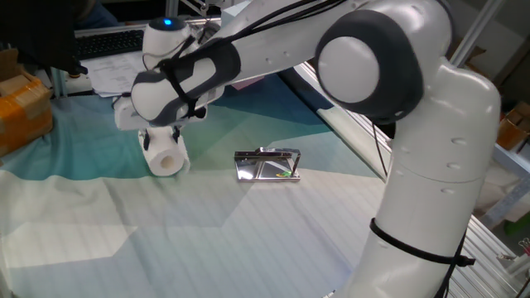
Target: Put the toilet paper on its holder
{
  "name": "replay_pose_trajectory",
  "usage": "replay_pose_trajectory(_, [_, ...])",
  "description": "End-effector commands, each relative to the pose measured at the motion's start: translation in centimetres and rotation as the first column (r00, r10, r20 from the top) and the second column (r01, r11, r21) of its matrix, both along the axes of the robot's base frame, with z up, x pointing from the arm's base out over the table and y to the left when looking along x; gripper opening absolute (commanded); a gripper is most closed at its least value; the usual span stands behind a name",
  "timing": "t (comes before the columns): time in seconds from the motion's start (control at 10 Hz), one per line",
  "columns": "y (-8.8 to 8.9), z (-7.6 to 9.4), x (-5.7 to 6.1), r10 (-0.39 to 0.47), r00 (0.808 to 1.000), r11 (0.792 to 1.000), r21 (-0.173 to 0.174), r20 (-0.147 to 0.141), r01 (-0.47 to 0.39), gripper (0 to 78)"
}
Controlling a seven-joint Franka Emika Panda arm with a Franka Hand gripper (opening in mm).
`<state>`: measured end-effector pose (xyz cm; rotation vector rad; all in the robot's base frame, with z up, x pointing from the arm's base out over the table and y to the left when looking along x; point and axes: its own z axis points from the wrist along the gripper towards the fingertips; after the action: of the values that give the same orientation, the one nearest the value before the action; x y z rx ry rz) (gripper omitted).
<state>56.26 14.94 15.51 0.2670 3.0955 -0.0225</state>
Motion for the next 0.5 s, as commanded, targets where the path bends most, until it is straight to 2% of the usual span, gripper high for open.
replay_pose_trajectory(0.1, [0.15, 2.27, -0.49, -0.203, 0.979, 0.979, 0.005, -0.005, 0.203, 1.3])
replay_pose_trajectory(0.3, [0.04, 2.73, -0.71, -0.35, 0.937, 0.937, 0.008, -0.007, 0.35, 1.3])
replay_pose_trajectory(0.5, [-0.04, 2.91, -0.9, -0.426, 0.905, 0.905, 0.009, -0.008, 0.426, 1.3])
